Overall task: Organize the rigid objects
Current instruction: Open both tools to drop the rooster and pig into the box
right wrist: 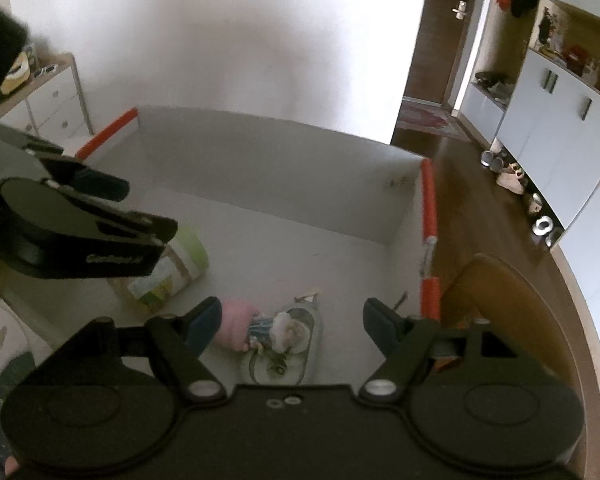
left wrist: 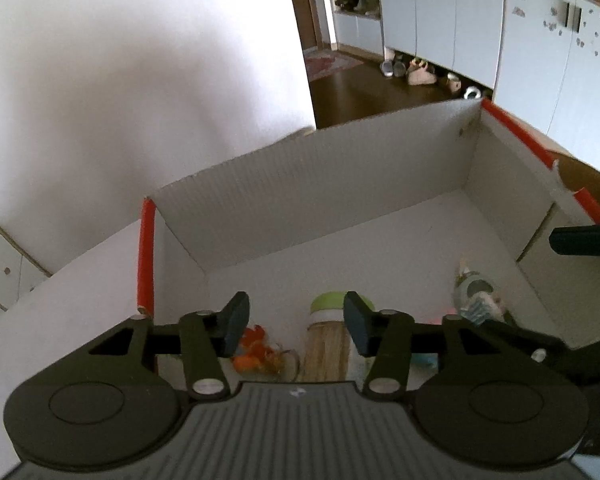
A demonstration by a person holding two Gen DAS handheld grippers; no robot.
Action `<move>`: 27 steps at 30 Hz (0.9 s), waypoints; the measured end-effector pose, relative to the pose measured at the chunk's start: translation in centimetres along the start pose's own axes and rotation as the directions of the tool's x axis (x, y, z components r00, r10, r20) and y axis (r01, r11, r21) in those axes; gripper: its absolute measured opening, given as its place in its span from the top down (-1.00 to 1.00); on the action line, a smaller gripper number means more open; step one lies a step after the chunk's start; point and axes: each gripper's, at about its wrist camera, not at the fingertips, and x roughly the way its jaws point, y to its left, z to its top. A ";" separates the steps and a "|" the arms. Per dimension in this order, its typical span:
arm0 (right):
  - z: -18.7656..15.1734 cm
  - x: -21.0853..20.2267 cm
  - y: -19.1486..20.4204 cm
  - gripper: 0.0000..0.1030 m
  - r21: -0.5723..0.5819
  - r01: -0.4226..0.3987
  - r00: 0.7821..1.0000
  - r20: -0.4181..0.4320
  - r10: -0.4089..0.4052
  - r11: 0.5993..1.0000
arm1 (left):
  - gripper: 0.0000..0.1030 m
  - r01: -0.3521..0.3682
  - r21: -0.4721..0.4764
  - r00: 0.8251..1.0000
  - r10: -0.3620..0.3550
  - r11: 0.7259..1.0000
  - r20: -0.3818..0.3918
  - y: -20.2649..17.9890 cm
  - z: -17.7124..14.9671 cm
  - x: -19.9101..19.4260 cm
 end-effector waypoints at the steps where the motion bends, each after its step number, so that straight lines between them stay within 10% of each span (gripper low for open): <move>1: -0.1 -0.4 -0.2 -0.52 0.007 -0.002 1.000 0.006 0.002 1.000 | -0.01 0.003 -0.002 1.000 -0.003 1.000 0.008 0.1 0.0 -0.2; 27: -3.8 -12.6 -0.9 -0.71 0.089 -0.057 0.983 0.177 0.040 0.994 | -0.02 0.048 -0.009 0.987 -0.046 0.999 0.154 -1.0 -3.4 -11.2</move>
